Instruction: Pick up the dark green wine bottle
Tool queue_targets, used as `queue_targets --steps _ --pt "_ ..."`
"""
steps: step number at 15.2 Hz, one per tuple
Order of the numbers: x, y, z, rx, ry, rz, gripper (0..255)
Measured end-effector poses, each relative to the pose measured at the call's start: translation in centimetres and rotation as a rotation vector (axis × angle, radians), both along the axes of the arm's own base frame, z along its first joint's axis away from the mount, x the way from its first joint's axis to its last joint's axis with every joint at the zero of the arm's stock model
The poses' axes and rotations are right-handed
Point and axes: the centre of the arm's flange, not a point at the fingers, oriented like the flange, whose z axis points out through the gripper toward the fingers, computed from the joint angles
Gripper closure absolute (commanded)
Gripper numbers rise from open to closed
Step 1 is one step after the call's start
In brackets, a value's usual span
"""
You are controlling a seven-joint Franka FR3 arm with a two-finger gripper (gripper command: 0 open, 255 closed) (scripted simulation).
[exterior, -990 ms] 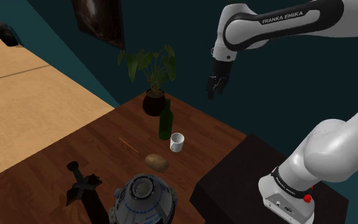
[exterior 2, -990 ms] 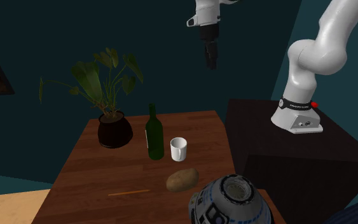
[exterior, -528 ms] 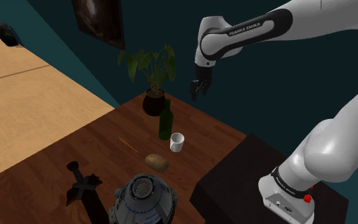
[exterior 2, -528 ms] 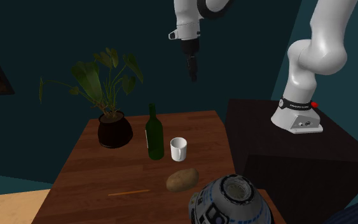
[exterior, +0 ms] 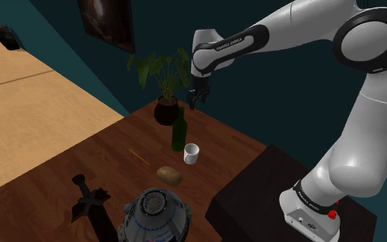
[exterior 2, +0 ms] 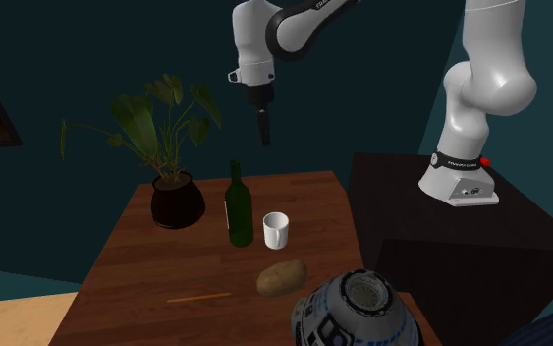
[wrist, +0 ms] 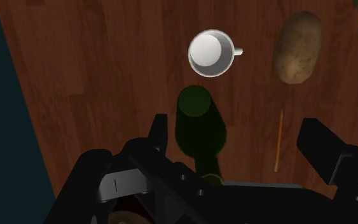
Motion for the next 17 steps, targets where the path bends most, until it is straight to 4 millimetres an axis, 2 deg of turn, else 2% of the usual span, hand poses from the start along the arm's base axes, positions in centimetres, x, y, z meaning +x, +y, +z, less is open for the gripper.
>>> queue_targets --steps 3,9,16,17 --pt "3.2 0.6 -2.4 -0.012 -0.011 0.011 0" --pt "8.8 2.0 -5.7 -0.033 -0.031 0.029 0" --pt "9.4 2.1 -9.5 -0.035 -0.032 0.031 0" --pt "9.4 2.2 -9.6 -0.035 -0.032 0.031 255"
